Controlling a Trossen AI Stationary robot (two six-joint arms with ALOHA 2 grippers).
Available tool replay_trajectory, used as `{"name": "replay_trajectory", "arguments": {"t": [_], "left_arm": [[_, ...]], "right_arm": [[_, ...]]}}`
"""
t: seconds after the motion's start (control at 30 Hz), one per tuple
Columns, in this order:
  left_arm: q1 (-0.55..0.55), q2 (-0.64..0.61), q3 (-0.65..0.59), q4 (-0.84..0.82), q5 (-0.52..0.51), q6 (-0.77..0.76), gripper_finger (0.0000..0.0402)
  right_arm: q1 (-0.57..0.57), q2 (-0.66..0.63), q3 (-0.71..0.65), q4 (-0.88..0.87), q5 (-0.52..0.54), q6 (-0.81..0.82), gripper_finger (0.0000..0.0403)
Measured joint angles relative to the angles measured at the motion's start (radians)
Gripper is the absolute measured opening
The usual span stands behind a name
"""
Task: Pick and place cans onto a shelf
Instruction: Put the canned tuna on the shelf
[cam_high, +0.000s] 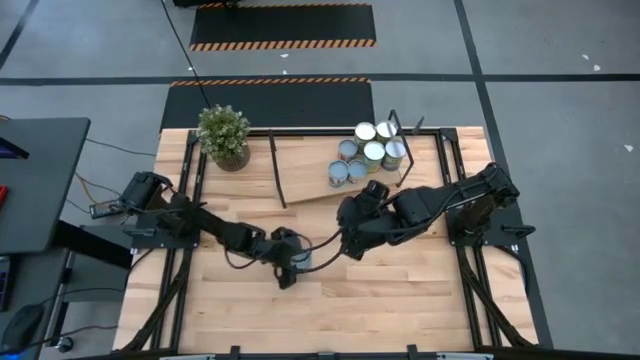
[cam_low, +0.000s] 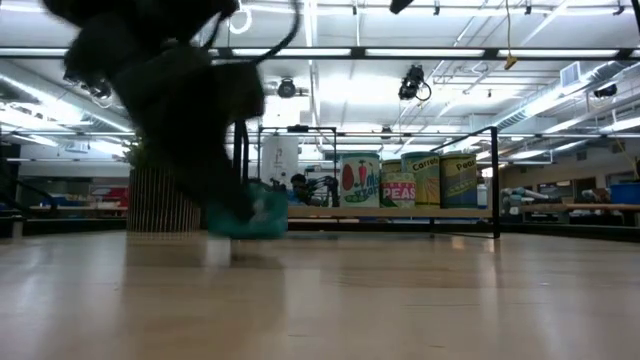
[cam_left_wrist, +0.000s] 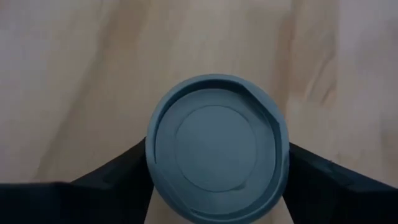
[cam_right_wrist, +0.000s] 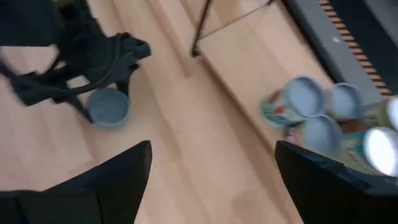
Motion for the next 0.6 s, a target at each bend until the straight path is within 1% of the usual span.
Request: {"name": "replay_trajectory", "arguments": {"t": [0.07, 0.2, 0.23, 0.33, 0.43, 0.6], "left_arm": [[0.034, 0.0, 0.073, -0.069, 0.013, 0.052, 0.0286], [0.123, -0.001, 0.233, -0.286, 0.038, 0.171, 0.029], [0.147, -0.001, 0.266, -0.317, 0.042, 0.201, 0.029], [0.22, -0.002, 0.339, -0.374, 0.05, 0.268, 0.0291], [0.296, -0.002, 0.395, -0.412, 0.084, 0.315, 0.0291], [0.404, -0.002, 0.457, -0.479, 0.112, 0.407, 0.0292]], "right_arm": [[-0.001, -0.015, 0.001, -0.033, 0.024, 0.001, 0.0348], [-0.005, -0.045, 0.001, -0.08, 0.079, 0.001, 0.0348], [-0.009, -0.052, 0.001, -0.092, 0.089, 0.001, 0.0348], [-0.025, -0.07, 0.001, -0.114, 0.112, 0.001, 0.0348], [-0.039, -0.086, 0.001, -0.131, 0.129, 0.006, 0.0348], [-0.045, -0.104, 0.001, -0.167, 0.157, 0.029, 0.0348]]}}
